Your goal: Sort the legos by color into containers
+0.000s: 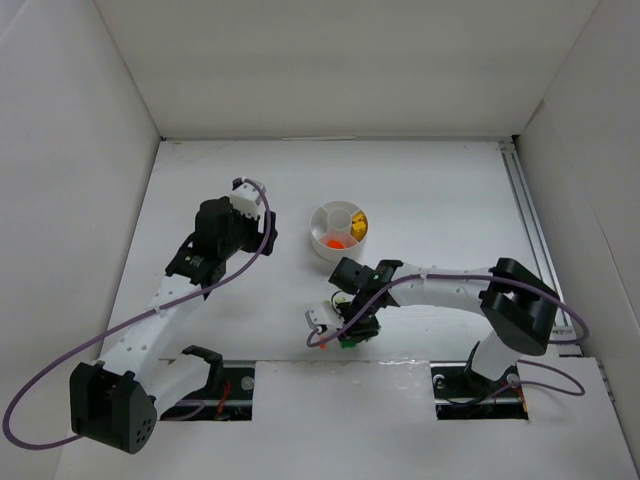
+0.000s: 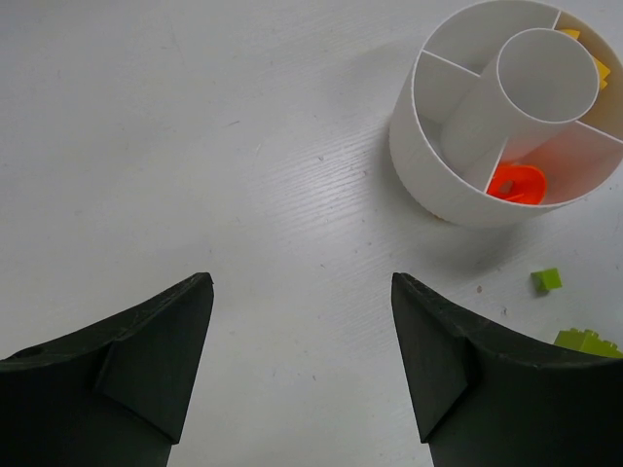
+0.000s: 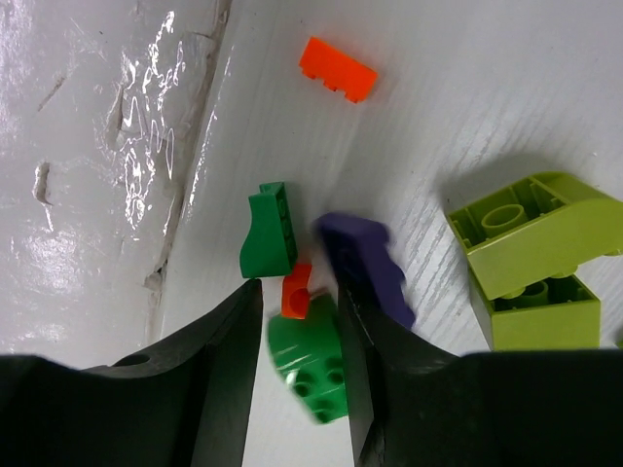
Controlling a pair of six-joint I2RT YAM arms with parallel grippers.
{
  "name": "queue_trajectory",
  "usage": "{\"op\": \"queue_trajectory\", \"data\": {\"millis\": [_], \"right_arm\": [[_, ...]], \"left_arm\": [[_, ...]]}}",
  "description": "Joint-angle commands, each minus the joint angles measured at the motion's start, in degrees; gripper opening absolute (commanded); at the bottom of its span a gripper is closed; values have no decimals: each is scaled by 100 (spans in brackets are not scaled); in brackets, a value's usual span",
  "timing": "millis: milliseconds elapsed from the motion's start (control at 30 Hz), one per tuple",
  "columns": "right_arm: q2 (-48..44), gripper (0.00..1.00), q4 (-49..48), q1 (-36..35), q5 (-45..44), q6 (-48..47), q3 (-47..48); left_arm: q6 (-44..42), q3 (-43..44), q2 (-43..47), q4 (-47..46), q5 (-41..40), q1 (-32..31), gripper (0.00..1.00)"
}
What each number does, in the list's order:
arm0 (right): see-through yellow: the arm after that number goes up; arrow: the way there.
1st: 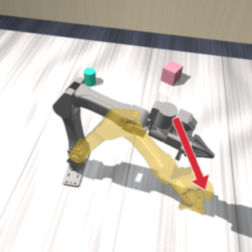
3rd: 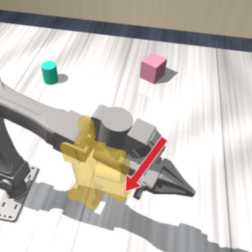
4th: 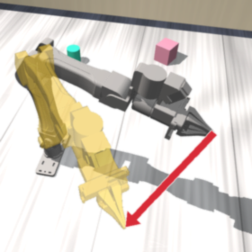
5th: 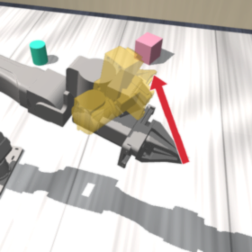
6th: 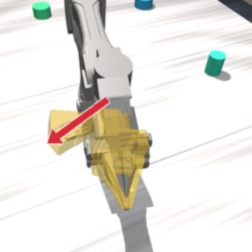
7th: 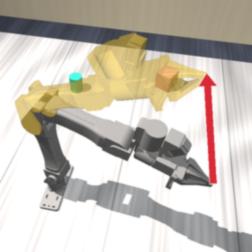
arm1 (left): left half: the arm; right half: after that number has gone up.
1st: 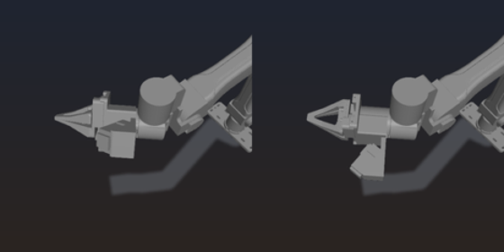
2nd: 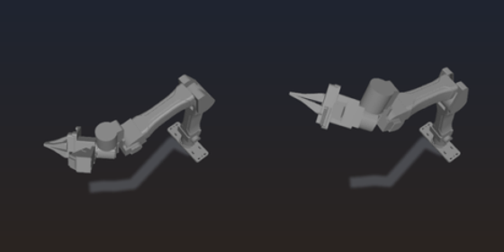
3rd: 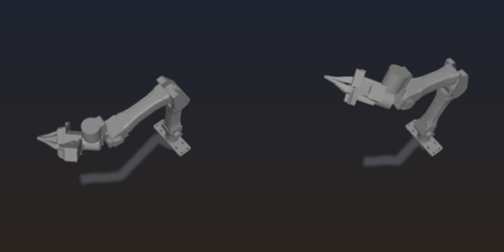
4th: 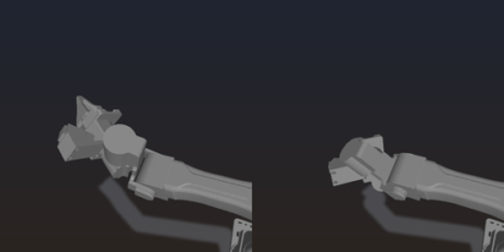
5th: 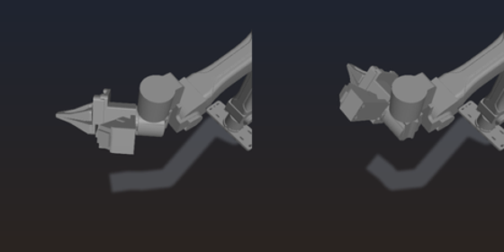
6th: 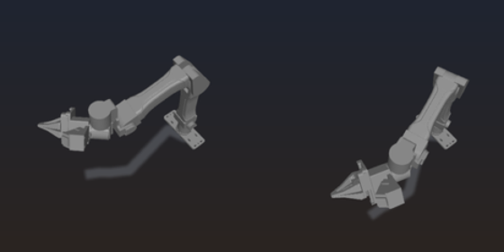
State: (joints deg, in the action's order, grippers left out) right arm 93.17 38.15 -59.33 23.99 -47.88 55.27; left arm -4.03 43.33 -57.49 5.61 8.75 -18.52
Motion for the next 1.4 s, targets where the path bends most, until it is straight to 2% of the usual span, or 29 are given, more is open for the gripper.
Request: {"op": "queue_trajectory", "data": {"millis": [0, 367, 700, 867, 1033, 1100, 1367], "right_arm": [[131, 42, 26, -52, 9, -55, 80], [193, 40, 78, -104, -96, -108, 28], [193, 33, -80, -307, -342, 50, -86], [193, 23, -193, -307, -395, 155, -86], [141, 18, -317, -307, -500, 296, -191], [141, 12, -370, -307, -500, 357, -192], [-438, 10, -116, -176, -343, 568, -8]], "left_arm": [[60, -114, 89, -235, 12, 33, 71], [60, -167, 89, -350, 65, 33, 71], [60, -220, 37, -402, 65, 33, 71], [60, -220, 37, -402, 118, 33, 71], [60, -272, 37, -402, 118, 33, 71], [60, -273, 37, -455, 118, 33, 71], [60, -325, 37, -455, 118, 33, 71]]}}
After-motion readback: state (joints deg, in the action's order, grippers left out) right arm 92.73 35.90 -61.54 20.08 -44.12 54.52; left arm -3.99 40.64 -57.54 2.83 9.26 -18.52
